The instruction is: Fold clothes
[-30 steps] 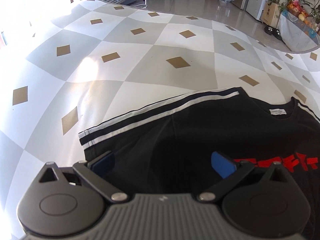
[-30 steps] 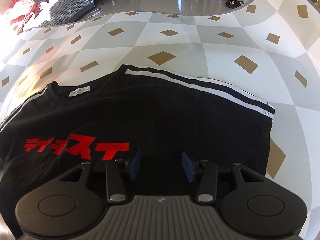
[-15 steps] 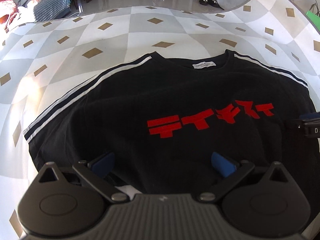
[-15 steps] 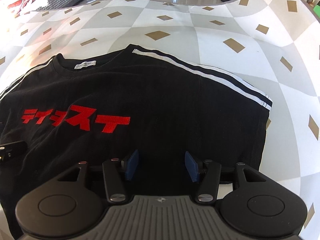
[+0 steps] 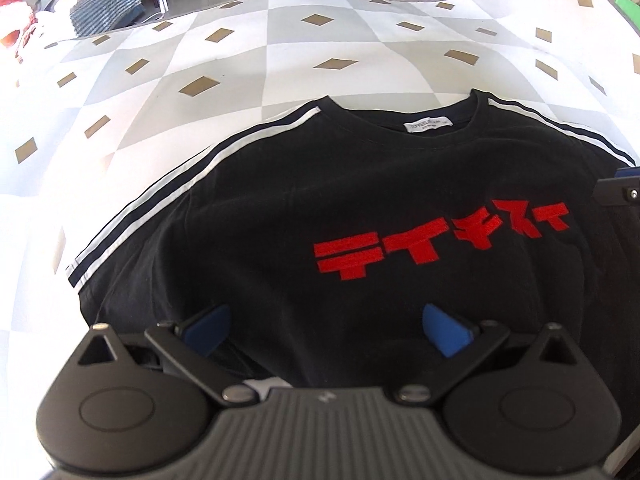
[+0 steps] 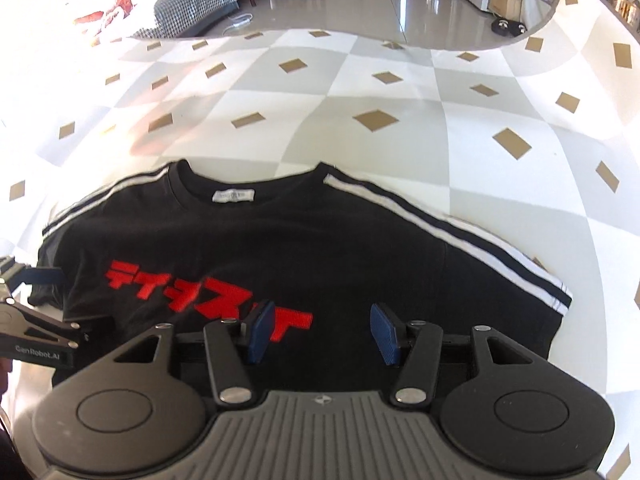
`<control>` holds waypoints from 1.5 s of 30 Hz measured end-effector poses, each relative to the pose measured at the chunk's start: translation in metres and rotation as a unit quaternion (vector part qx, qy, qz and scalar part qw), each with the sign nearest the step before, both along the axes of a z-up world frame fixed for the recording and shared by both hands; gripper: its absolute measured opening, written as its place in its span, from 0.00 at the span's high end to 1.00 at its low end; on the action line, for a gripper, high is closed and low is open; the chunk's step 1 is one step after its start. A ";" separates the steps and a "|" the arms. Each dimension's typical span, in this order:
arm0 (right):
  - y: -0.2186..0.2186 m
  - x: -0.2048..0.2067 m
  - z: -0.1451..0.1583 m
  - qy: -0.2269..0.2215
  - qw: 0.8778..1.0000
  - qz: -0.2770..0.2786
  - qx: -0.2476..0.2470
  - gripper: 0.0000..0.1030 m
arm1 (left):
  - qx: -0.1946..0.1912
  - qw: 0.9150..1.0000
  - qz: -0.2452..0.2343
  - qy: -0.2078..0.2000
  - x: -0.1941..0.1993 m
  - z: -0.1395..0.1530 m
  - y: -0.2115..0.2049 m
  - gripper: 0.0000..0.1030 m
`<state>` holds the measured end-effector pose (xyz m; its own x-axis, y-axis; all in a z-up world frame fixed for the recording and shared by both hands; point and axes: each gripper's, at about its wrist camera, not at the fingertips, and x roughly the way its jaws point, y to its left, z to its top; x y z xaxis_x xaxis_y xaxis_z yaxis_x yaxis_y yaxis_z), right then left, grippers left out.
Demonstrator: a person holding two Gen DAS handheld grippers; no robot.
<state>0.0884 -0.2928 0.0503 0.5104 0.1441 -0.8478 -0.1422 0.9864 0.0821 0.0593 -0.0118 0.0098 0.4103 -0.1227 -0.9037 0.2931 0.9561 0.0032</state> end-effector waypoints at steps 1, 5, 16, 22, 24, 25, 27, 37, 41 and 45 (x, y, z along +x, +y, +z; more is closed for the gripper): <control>0.004 0.007 0.000 -0.004 1.000 -0.004 0.007 0.50 | -0.007 1.000 0.008 0.004 0.003 -0.001 0.003 0.00; 0.015 0.028 -0.003 -0.014 0.999 -0.017 0.032 0.50 | -0.011 1.000 0.009 0.012 0.007 -0.004 0.004 0.00; 0.045 0.059 -0.028 -0.027 1.000 -0.003 0.000 0.50 | -0.007 1.000 0.013 0.020 0.017 -0.010 -0.002 0.00; 0.046 0.069 -0.046 -0.018 0.999 -0.012 -0.030 0.50 | -0.003 1.000 0.016 0.012 0.023 -0.010 -0.007 0.00; 0.048 0.071 -0.049 -0.023 0.999 -0.015 -0.046 0.49 | -0.004 1.000 0.019 0.010 0.026 -0.010 -0.008 0.00; 0.048 0.072 -0.050 -0.026 0.998 -0.017 -0.052 0.49 | -0.004 1.000 0.020 0.010 0.027 -0.010 -0.008 0.00; 0.045 0.076 -0.050 -0.027 0.998 -0.034 -0.051 0.49 | -0.008 1.000 0.025 0.010 0.028 -0.009 -0.008 0.00; 0.019 0.090 -0.049 -0.030 0.988 -0.142 -0.060 0.47 | -0.016 0.999 0.038 0.016 0.029 -0.008 -0.004 0.00; 0.025 0.086 -0.042 -0.022 0.991 -0.117 -0.056 0.47 | -0.012 0.999 0.038 0.011 0.030 -0.003 -0.004 0.00; 0.034 0.069 -0.031 -0.021 0.996 -0.077 -0.029 0.47 | -0.007 0.999 0.032 0.006 0.026 0.004 -0.006 0.00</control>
